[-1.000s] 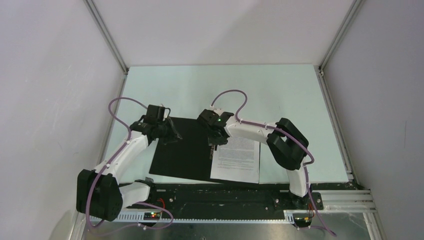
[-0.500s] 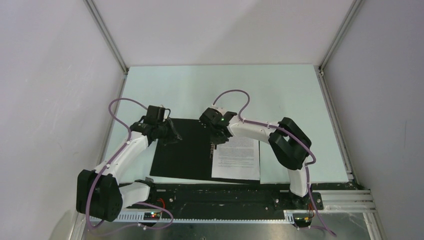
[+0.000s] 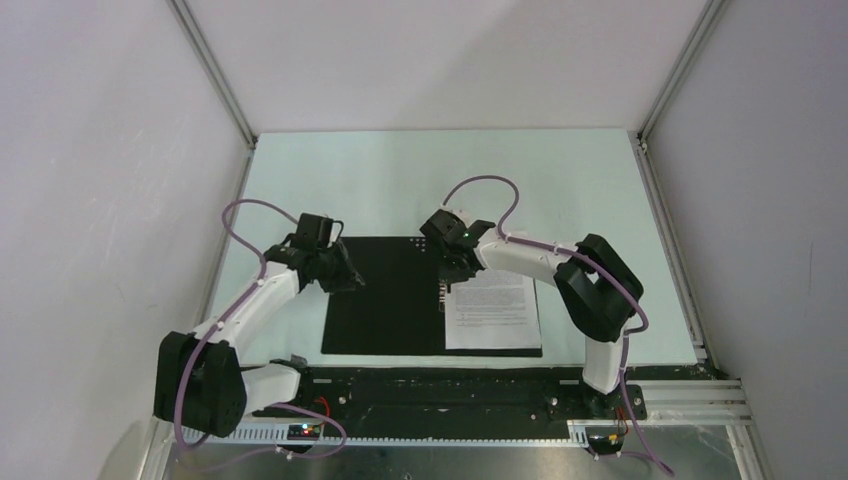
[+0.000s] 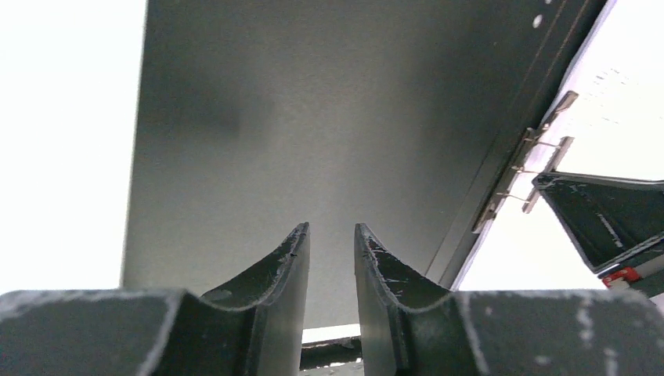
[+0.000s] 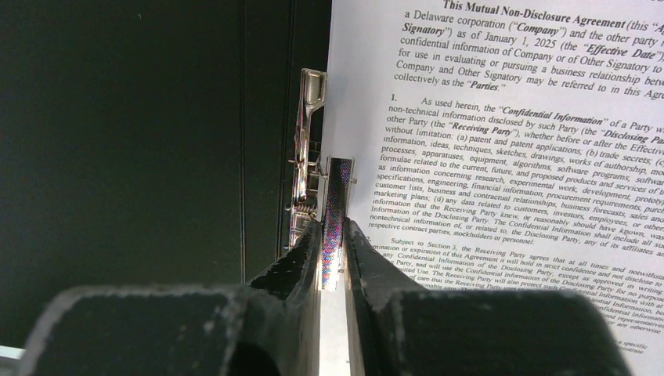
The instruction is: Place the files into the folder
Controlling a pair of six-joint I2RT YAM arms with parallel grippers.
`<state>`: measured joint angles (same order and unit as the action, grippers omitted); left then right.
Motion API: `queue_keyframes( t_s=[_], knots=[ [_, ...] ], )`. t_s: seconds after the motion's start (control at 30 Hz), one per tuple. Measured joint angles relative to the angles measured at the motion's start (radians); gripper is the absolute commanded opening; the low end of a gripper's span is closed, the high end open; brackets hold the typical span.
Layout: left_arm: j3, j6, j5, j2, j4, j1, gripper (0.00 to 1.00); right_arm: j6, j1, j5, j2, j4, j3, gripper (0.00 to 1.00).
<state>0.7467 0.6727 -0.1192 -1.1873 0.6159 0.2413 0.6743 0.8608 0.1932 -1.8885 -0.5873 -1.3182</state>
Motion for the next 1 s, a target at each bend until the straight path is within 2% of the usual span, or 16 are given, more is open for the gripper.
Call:
queue_keyframes(
  t_s=[0.2, 0.3, 0.43, 0.53, 0.6, 1.0],
  knots=[
    [-0.024, 0.019, 0.000, -0.039, -0.031, 0.047, 0.28, -0.048, -0.039, 0.000, 0.028, 0.002, 0.034, 0.02],
    [-0.055, 0.046, -0.010, -0.070, -0.068, 0.074, 0.27, -0.063, -0.043, 0.000, 0.031, 0.002, 0.036, 0.05],
    [-0.115, 0.106, -0.015, -0.110, -0.123, 0.095, 0.26, -0.068, -0.042, 0.000, 0.032, 0.002, 0.037, 0.15],
    [-0.158, 0.153, -0.013, -0.124, -0.150, 0.097, 0.26, -0.068, -0.042, -0.002, 0.032, 0.003, 0.037, 0.27],
    [-0.163, 0.180, -0.011, -0.122, -0.159, 0.097, 0.26, -0.067, -0.042, -0.006, 0.032, 0.004, 0.039, 0.32],
    [-0.196, 0.292, 0.022, -0.103, -0.217, 0.104, 0.26, -0.045, -0.042, -0.023, 0.057, 0.002, 0.072, 0.29]
  ],
)
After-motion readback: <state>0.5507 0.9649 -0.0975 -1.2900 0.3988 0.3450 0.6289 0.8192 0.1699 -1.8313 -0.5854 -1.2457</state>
